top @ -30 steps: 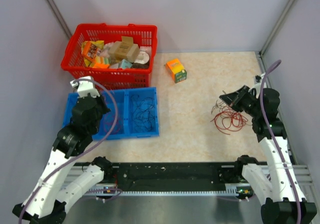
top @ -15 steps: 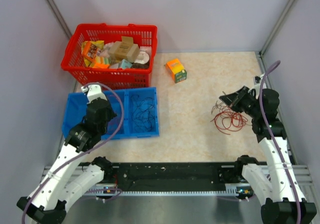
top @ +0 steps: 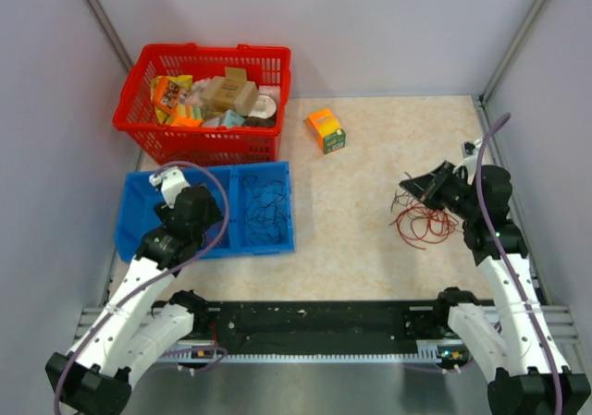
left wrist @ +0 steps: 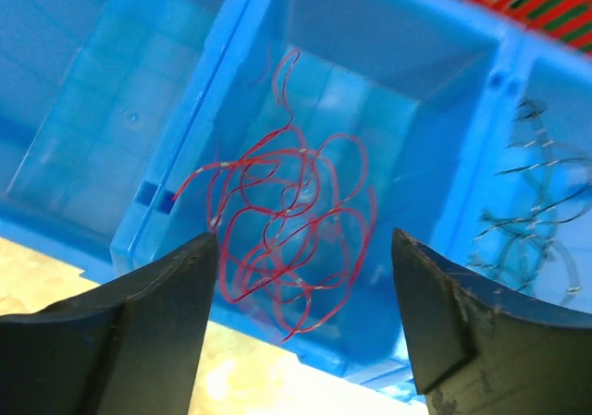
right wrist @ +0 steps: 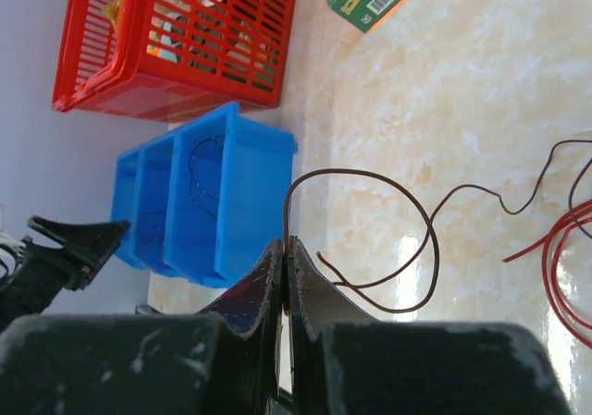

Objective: Untangle the cables

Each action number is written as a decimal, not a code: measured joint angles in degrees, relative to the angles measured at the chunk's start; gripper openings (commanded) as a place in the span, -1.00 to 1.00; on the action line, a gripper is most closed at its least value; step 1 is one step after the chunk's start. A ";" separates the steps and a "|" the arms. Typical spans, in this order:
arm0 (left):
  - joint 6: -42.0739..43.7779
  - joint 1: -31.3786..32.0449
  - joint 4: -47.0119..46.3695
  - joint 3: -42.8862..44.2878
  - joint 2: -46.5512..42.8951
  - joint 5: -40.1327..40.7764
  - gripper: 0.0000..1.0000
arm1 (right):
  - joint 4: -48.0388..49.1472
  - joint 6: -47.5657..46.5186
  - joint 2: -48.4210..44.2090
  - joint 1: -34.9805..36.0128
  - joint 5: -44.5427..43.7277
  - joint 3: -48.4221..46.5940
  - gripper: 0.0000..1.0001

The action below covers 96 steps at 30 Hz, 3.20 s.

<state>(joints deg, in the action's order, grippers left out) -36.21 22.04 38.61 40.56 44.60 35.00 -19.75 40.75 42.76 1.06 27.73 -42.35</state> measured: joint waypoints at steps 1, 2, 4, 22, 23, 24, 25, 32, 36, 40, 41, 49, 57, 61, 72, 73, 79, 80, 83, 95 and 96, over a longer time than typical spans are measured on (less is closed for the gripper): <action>-0.28 -0.07 0.07 0.42 -0.81 -0.07 0.68 | 0.04 0.02 -0.04 0.68 -0.07 0.00 -1.00; -0.28 -0.13 -0.04 1.01 -2.05 -0.66 0.68 | 0.00 0.04 -0.04 1.29 -0.17 0.00 -1.00; 0.42 -0.17 -0.90 2.62 -4.94 -2.93 0.60 | 0.00 0.28 -0.02 3.06 -0.94 0.00 -1.00; 5.62 17.51 -32.50 1.01 2.64 -50.73 0.47 | 1.66 4.57 3.85 31.58 -8.02 -9.99 -1.00; 6.23 21.20 -34.56 0.98 3.72 -51.41 0.47 | 2.93 5.53 4.26 32.48 -7.76 -9.75 -1.00; 6.64 24.44 -36.68 0.96 4.85 -51.98 0.40 | 3.56 6.19 4.68 33.07 -7.45 -9.75 -1.00; 7.10 27.08 -38.88 0.90 6.03 -52.11 0.26 | 4.44 7.04 5.11 33.64 -7.17 -9.73 -1.00; 9.38 34.84 -36.39 3.54 11.47 -39.95 0.25 | 6.01 8.94 4.26 34.73 -8.46 -9.68 -1.00; 1.73 33.70 -21.07 5.53 6.58 -16.85 0.66 | 2.25 7.08 1.03 34.77 -13.51 -9.66 -1.00; -9.18 30.77 -4.55 4.81 -2.19 -2.08 0.61 | 0.76 5.66 -0.81 34.80 -17.11 -8.92 -1.00; -12.22 30.49 -0.74 4.22 -4.66 0.26 0.58 | 0.50 5.42 -0.72 34.80 -17.42 -8.76 -1.00; -30.69 28.83 21.92 -0.17 -12.13 8.61 0.46 | -0.74 3.87 1.55 34.80 -18.58 -7.39 -1.00; -32.63 17.53 23.98 -1.46 -6.97 8.79 0.34 | -1.36 3.74 -0.42 34.80 -19.32 -6.27 -1.00; -28.15 9.16 18.73 -5.14 -8.07 4.94 0.09 | -1.31 3.63 -0.98 34.80 -19.67 -6.03 -1.00; -26.27 6.56 12.66 -12.17 -8.13 -5.35 -0.62 | -1.33 2.82 -0.31 34.80 -20.76 -5.90 -1.00; -26.36 6.56 12.35 -12.26 -8.24 -5.75 -0.77 | -1.33 2.78 -0.11 34.80 -20.74 -5.90 -1.00; -24.41 6.56 10.49 -12.02 -8.20 -6.16 -1.00 | -1.38 2.75 0.02 34.80 -20.79 -5.16 -1.00; -23.91 6.56 10.49 -11.61 -8.04 -6.01 -1.00 | -1.38 2.75 0.02 34.80 -20.83 -5.11 -1.00; -21.57 6.49 9.86 -8.46 -7.06 -4.92 -1.00 | -1.33 2.73 0.00 34.80 -20.83 -4.94 -1.00; -9.53 -7.26 -7.06 -1.01 8.66 -8.92 -1.00 | -1.33 2.75 0.00 34.80 -21.03 -4.92 -1.00; -9.18 -8.61 -7.85 -1.01 10.69 -9.73 -1.00 | -1.33 2.75 0.00 34.80 -21.03 -4.92 -1.00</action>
<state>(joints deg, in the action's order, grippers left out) -45.39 13.43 30.76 39.55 55.29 25.28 -21.08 43.51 42.76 35.86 6.70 -47.27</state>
